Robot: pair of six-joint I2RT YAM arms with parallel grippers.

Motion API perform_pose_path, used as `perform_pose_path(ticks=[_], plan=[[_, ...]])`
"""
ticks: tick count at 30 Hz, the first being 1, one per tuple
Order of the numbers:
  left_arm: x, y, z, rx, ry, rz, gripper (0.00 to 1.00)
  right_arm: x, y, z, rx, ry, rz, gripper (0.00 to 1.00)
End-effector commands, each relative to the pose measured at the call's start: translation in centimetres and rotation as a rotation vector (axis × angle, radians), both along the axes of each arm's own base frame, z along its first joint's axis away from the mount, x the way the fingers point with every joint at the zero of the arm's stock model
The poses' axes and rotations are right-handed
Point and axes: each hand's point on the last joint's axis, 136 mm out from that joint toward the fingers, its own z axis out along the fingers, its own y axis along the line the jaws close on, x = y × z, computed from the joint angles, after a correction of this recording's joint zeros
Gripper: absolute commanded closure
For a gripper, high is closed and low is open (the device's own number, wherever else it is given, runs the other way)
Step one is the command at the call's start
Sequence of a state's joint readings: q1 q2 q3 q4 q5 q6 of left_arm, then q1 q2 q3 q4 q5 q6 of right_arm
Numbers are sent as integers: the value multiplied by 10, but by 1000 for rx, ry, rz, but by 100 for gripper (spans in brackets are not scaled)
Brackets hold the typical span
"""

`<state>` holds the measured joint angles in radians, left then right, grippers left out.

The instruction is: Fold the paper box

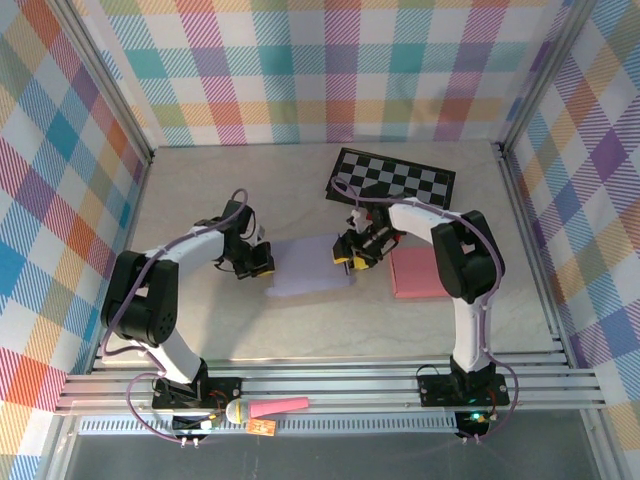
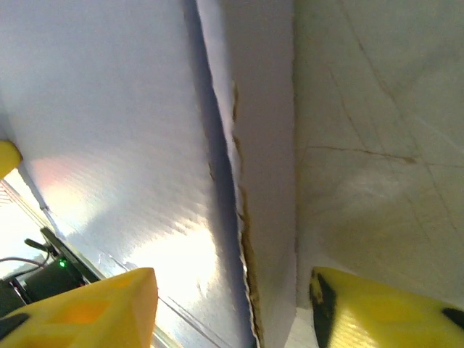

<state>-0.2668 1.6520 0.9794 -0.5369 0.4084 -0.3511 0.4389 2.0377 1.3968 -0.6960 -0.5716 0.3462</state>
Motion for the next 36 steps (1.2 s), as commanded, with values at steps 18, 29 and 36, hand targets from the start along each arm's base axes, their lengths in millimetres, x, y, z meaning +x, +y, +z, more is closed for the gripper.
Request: perform_pose_path(ticks=[18,29,36], plan=[[-36,19,-18,-29,38,106,100,9,4,24,197,-90,95,25],[-31,21,-12,-197,41,143,100,3,16,24,284,-55,111,23],[-27,23,-9,-195,38,140,100,-1,42,29,347,-24,141,25]])
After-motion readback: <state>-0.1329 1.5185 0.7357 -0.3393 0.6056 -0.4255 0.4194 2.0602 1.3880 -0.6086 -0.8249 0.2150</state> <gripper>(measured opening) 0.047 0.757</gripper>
